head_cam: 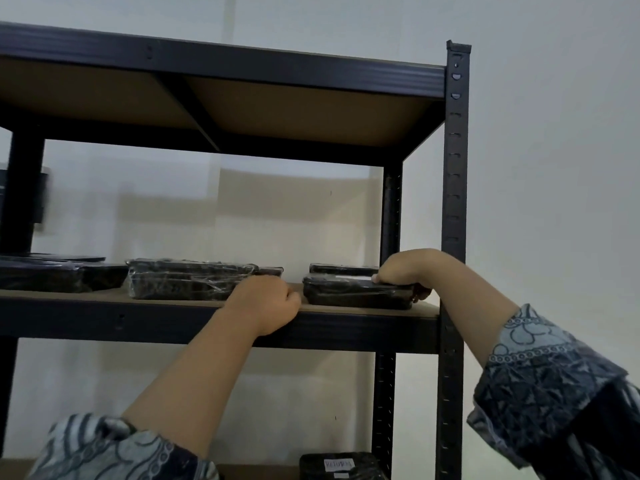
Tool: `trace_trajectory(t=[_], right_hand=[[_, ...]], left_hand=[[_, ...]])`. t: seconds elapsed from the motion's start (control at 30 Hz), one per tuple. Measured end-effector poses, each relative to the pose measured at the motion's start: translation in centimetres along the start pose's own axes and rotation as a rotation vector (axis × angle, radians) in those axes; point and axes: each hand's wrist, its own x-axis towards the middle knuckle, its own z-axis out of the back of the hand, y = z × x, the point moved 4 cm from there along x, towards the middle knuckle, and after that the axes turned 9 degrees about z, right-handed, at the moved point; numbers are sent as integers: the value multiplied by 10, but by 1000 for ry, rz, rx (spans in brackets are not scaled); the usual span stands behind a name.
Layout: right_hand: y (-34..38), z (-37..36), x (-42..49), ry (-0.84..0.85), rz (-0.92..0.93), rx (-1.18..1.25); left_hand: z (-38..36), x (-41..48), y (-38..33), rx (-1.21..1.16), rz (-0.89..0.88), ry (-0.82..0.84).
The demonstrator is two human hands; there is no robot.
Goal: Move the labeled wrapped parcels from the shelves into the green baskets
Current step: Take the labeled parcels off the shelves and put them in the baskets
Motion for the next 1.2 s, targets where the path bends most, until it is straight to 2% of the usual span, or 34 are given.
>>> trace_trajectory(t=[0.1, 0.33, 0.6, 0.73, 0.9, 1.07, 1.2], right_hand=[[10, 8, 4, 38, -4, -101], [18, 30, 68, -173, 9, -137], [-25, 12, 141, -65, -25, -233], [-15, 3, 115, -19, -80, -138], [-14, 10, 118, -70, -76, -47], [-26, 14, 125, -163, -148, 4], [-37, 15, 133, -221, -148, 247]], left_hand=[[-7, -1, 2, -47, 6, -27], [-2, -7, -1, -9, 28, 3], [0, -9, -2, -13, 29, -34], [-1, -8, -2, -9, 34, -33], [-1, -8, -2, 3, 39, -36], [-2, -9, -3, 4, 37, -46], [-1, -9, -3, 1, 36, -48]])
